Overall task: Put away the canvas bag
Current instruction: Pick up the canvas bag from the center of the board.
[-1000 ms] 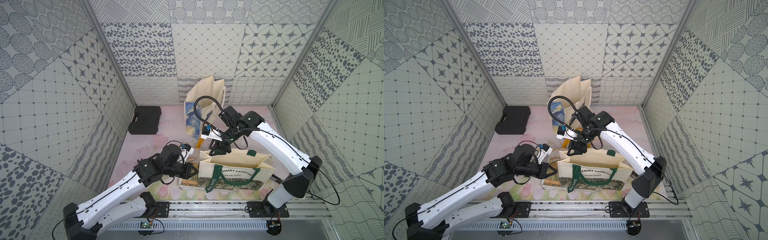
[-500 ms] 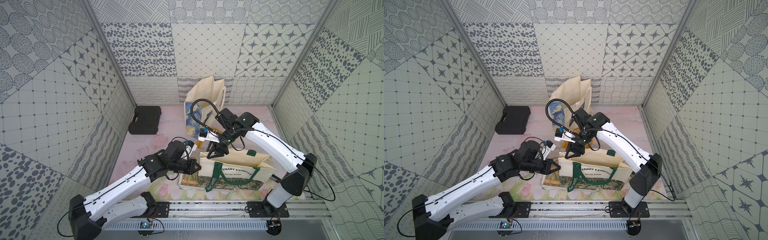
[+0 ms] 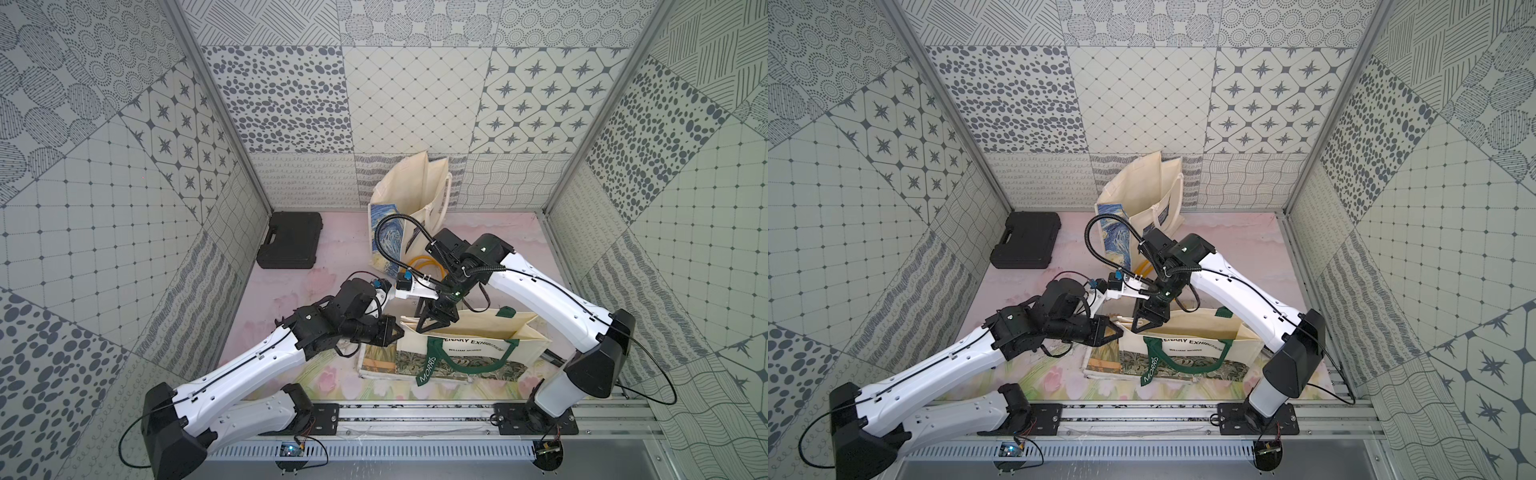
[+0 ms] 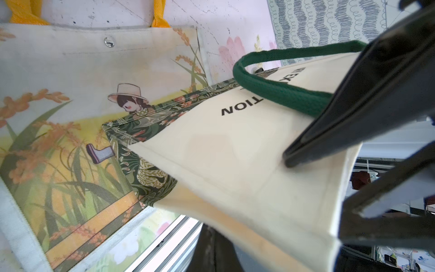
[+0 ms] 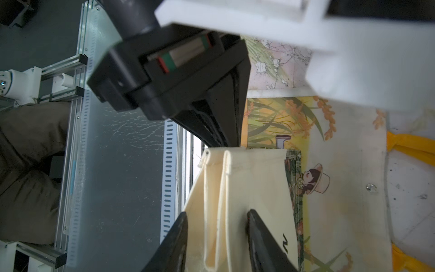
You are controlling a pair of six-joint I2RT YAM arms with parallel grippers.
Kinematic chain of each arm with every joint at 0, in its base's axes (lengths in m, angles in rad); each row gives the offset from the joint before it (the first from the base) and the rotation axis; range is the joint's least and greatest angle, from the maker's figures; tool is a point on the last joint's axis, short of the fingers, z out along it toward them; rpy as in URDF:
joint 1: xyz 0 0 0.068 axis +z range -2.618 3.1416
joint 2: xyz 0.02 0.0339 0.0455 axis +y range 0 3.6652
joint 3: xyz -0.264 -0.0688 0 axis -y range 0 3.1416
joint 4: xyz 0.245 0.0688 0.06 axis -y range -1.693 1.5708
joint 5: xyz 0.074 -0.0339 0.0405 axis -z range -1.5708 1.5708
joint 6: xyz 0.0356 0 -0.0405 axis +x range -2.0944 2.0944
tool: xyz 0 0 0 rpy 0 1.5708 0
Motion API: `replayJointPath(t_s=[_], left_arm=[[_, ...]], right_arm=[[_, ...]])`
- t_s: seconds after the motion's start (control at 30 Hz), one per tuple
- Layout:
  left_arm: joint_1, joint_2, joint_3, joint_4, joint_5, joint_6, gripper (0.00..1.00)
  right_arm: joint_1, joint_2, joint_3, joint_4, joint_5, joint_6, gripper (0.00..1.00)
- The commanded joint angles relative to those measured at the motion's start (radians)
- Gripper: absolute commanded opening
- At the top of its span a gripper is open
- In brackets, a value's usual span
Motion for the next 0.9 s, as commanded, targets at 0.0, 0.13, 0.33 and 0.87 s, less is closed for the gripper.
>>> replayJointPath(t_s=[0.0, 0.13, 0.33, 0.87], left_arm=[[0.002, -0.004, 0.017, 0.044, -0.031, 0.030, 0.00], [0.002, 0.002, 0.021, 0.040, -0.031, 0.033, 0.00], [0.002, 0.004, 0.023, 0.038, -0.031, 0.035, 0.00], [0.002, -0.003, 0.023, 0.028, -0.033, 0.035, 0.00]], right_arm=[[0.015, -0.042, 0.013, 0.014, 0.064, 0.042, 0.43], [0.022, -0.019, 0.053, -0.026, 0.021, 0.042, 0.43], [0.032, 0.043, 0.112, -0.135, -0.104, 0.011, 0.41], [0.152, -0.007, 0.009, 0.131, 0.402, 0.160, 0.42]])
